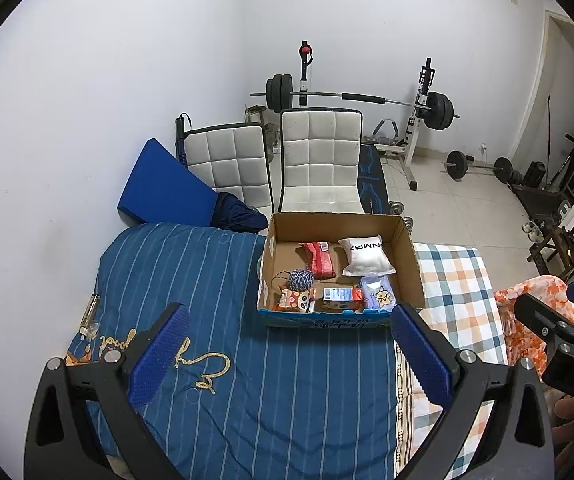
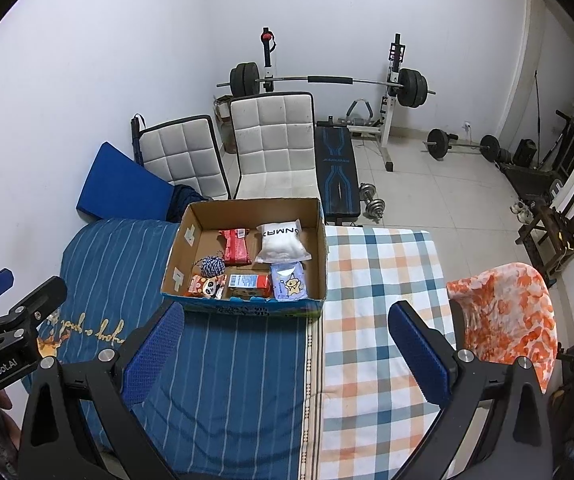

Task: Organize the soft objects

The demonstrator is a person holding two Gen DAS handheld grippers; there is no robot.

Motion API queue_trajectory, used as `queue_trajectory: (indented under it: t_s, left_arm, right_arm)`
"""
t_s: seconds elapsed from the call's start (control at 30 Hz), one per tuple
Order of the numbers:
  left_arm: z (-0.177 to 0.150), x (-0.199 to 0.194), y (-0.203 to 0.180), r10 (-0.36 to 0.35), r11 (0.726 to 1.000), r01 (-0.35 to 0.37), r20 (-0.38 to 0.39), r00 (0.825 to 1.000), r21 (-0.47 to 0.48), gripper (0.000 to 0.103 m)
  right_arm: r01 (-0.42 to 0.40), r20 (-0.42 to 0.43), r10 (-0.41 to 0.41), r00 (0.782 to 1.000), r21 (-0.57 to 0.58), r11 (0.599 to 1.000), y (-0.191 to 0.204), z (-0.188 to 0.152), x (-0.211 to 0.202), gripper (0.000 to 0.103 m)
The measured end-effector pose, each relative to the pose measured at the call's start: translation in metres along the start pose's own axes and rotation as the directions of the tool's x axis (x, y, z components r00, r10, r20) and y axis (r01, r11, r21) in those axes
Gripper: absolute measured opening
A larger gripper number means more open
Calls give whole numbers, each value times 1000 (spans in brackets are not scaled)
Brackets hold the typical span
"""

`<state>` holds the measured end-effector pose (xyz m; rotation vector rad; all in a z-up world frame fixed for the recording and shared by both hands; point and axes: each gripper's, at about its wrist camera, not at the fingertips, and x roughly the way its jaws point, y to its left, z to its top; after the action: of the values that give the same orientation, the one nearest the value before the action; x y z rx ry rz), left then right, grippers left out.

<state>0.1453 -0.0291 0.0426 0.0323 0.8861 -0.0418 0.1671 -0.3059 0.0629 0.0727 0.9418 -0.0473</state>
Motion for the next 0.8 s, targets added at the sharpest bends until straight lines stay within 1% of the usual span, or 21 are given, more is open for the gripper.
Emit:
queue_trajectory:
  t_s: [0.8]
  left_arm:
    - [0,-2,-4,-2,1000,2,-4,1000,1,103]
  right_arm:
    - [7,-2,-7,1000,11,1000,-3,-3,0,103]
